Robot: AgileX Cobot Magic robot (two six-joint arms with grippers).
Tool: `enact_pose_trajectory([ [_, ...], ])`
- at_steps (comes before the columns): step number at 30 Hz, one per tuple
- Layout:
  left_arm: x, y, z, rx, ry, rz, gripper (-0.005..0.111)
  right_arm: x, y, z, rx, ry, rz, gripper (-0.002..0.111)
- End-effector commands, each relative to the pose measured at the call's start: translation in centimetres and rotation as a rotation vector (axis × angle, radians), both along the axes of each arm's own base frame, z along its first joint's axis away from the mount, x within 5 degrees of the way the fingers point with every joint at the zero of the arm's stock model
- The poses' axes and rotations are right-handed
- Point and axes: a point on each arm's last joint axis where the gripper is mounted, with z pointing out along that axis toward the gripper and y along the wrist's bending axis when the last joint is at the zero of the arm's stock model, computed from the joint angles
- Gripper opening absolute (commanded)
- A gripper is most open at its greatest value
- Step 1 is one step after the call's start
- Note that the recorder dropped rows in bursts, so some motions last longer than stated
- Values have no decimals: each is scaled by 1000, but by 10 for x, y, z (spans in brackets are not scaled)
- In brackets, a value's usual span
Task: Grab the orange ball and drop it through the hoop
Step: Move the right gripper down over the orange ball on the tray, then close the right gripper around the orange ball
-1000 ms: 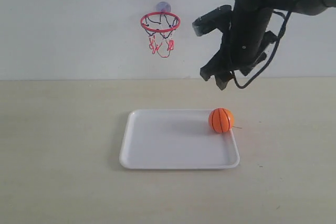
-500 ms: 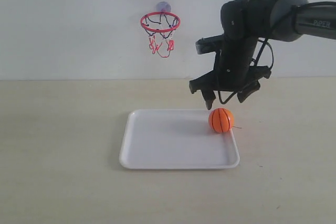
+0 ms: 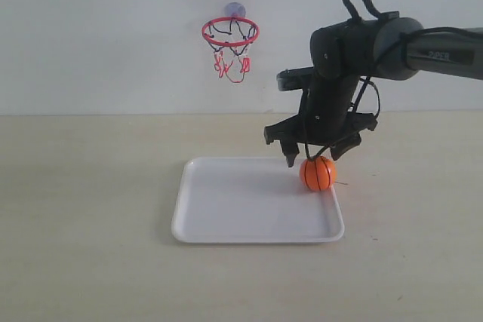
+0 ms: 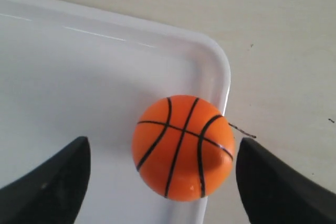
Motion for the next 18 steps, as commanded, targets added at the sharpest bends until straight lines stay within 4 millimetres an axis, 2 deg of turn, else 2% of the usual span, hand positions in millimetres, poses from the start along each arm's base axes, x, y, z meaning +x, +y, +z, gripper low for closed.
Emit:
enact_pose_trajectory([
  [1,0,0,-1,-8,-1,0,4,3,0,-6,1,-4,-8,71],
  [8,0,0,-1,-8,-1,0,4,5,0,-19,-3,19,-28,71],
  [18,0,0,-1,-8,-1,0,4,5,0,-19,-2,20,-31,71],
])
